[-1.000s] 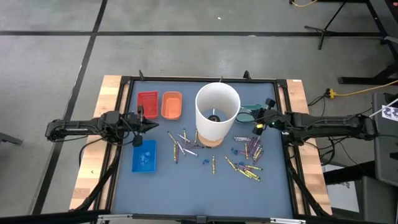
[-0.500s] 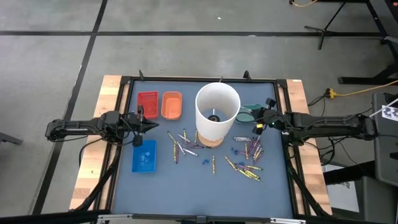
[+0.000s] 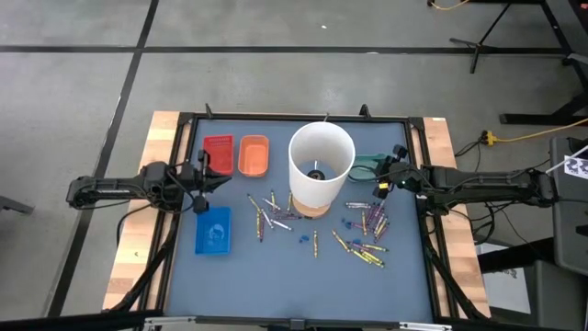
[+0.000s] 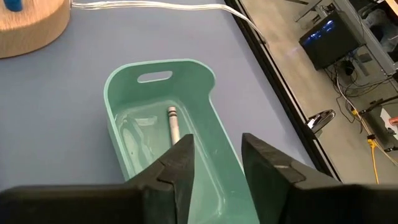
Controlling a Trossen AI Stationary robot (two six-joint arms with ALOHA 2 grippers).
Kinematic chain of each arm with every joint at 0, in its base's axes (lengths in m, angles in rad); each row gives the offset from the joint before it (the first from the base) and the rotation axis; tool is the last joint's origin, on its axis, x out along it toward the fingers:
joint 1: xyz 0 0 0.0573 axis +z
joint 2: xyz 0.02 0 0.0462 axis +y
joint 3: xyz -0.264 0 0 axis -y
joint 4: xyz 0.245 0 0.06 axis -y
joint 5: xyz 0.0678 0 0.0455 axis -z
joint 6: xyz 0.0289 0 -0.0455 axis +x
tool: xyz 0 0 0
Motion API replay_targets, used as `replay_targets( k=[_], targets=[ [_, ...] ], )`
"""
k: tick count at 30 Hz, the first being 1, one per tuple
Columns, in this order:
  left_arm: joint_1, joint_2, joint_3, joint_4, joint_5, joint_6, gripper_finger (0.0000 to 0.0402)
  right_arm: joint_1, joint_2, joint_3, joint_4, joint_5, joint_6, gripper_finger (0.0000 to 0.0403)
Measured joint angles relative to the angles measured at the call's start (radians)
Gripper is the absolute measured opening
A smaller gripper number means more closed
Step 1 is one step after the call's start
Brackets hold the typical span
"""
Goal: Sort crayons
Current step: Put the green crayon into the red bin
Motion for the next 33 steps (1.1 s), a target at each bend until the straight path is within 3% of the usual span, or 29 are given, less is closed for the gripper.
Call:
replay_targets(
  k=[10, 21, 33],
  targets=[
    [0.000, 0.167, 0.001, 0.217, -0.017, -0.010, 0.0095, 0.000, 0.000, 0.000, 0.000, 0.000, 0.000, 0.0133],
    [0.000, 0.528, 0.188, 0.198, -0.012, -0.036, 0.0103, 0.000, 0.000, 0.000, -0.002, 0.000, 0.000, 0.0133],
    [0.000, 0.936, 0.539, -0.310, -0.005, -0.020, 0.0103, 0.000, 0.000, 0.000, -0.002, -0.001, 0.000, 0.0133]
  ],
)
